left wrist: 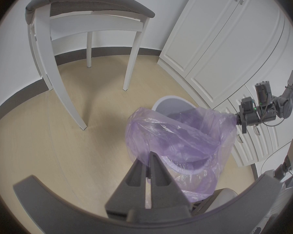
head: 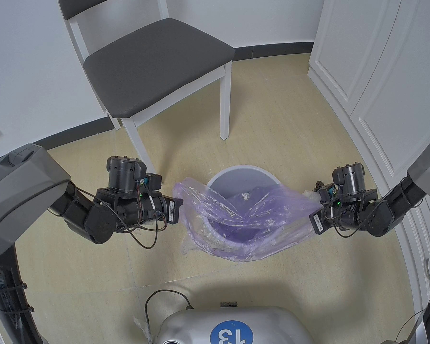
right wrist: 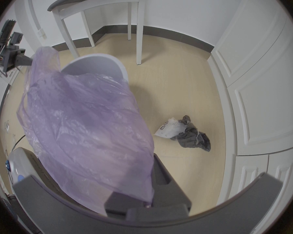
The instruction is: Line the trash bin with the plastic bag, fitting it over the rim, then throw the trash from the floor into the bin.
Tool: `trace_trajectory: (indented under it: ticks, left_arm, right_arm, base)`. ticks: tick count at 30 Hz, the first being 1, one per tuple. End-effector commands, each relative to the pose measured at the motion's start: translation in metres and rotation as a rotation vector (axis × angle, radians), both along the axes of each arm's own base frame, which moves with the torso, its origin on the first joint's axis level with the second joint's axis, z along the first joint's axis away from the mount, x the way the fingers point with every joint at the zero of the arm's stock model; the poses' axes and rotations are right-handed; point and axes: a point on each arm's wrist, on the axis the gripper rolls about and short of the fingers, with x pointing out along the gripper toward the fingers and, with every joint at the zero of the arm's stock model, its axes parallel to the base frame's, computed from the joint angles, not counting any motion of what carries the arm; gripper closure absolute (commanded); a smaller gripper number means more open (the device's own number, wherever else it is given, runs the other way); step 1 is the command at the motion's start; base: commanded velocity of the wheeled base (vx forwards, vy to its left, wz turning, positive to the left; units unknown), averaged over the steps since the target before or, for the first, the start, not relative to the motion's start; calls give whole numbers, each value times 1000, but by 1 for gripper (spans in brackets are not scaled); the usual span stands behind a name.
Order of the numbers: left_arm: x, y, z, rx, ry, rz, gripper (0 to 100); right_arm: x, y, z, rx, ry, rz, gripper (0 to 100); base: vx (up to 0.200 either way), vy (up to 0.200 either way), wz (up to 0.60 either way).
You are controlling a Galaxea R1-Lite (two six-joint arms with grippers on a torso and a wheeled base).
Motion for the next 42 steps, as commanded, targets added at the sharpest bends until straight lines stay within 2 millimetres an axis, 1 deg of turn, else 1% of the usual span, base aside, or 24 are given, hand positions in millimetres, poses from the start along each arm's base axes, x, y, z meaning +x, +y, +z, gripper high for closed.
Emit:
trace_trajectory:
  ticks: [1,2,3,4,7,14,18,20,23,28,29,30,32,35,36,37,38,39,40,41,42]
  left_arm:
    - [5,1,-22,-45,-18,26,100]
    - [7,0,-24,-64,-49,27,100]
    - [7,0,-24,-64,-49,27,100]
    - [9,-1,-27,-86,-91,29,100]
    - [9,-1,-30,-97,-112,31,100]
    - [-5,5,-41,-107,-85,8,100]
    - [-6,10,-47,-120,-94,0,100]
    - [-2,9,-53,-126,-114,1,100]
    - [2,9,-49,-142,-149,2,100]
    - [0,8,-44,-160,-156,4,100]
    - [0,8,-43,-160,-158,4,100]
    - [0,8,-43,-161,-159,4,100]
    - [-2,6,-40,-163,-164,-3,100]
    - [-4,5,-38,-165,-167,-8,100]
    - [-4,5,-38,-165,-167,-8,100]
    - [-3,5,-39,-165,-165,-6,100]
    - [-3,5,-40,-164,-163,-6,100]
    - [-4,5,-41,-163,-161,-4,100]
    - [-4,5,-41,-163,-161,-4,100]
    - [-4,5,-42,-161,-157,-2,100]
    - [-4,5,-41,-161,-158,-2,100]
  right_arm:
    - [4,1,-24,9,31,-16,100]
    - [7,2,-29,24,19,-24,100]
    - [7,2,-29,24,19,-24,100]
    - [11,3,-33,45,-6,-36,100]
    - [14,4,-38,53,-19,-37,100]
    - [7,11,-49,55,22,-28,100]
    - [6,11,-52,60,30,-36,100]
    - [9,11,-54,71,27,-45,100]
    - [10,10,-54,95,22,-59,100]
    - [3,7,-57,84,53,-54,100]
    - [0,6,-55,87,52,-50,0]
    - [-1,5,-53,90,45,-50,0]
    - [-11,6,-28,100,5,-31,0]
    - [-29,7,-1,82,-5,28,0]
    - [-29,7,-1,82,-5,28,0]
    - [-38,6,10,65,2,53,0]
    - [-44,5,14,56,15,62,0]
    - [-50,3,16,46,23,71,0]
    - [-50,3,16,46,23,71,0]
    - [-61,4,24,41,14,93,0]
    - [-66,4,27,43,6,100,0]
  base:
    - [0,0,0]
    - [0,0,0]
    - [0,0,0]
    - [0,0,0]
    - [0,0,0]
    - [0,0,0]
    - [0,0,0]
    - [0,0,0]
    - [0,0,0]
    - [0,0,0]
    - [0,0,0]
    - [0,0,0]
    - [0,0,0]
    - [0,0,0]
    - [0,0,0]
    - [0,0,0]
    - [0,0,0]
    - [0,0,0]
    - [0,0,0]
    - [0,0,0]
    - [0,0,0]
